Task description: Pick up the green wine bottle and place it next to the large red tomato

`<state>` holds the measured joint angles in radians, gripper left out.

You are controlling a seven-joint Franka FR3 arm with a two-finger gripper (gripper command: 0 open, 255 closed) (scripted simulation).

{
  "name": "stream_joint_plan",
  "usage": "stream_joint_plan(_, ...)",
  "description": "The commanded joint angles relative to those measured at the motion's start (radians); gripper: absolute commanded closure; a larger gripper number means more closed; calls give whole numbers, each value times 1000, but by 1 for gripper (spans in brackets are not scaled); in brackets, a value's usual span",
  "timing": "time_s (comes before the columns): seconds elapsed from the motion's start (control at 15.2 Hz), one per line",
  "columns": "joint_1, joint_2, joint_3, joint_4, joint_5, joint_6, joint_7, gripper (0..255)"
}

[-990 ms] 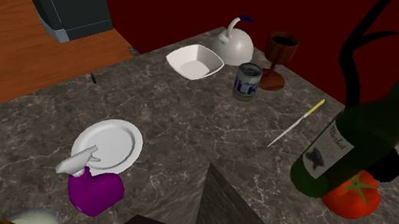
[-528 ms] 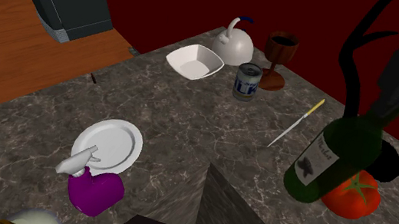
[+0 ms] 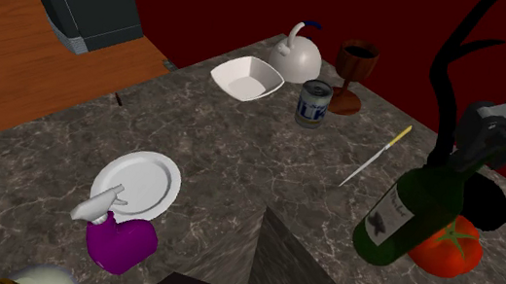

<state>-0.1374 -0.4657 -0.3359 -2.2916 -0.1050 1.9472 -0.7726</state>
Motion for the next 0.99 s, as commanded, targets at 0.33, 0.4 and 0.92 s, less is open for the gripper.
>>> stream_joint_plan(0.33,-2,14,-11,-83,-3,98,-3,255)
stream_joint_plan(0.4,-2,17,-12,-94,-4,112,-4,255)
stream_joint_plan(0.92,-2,28,-18,-126,-4,154,-6,255)
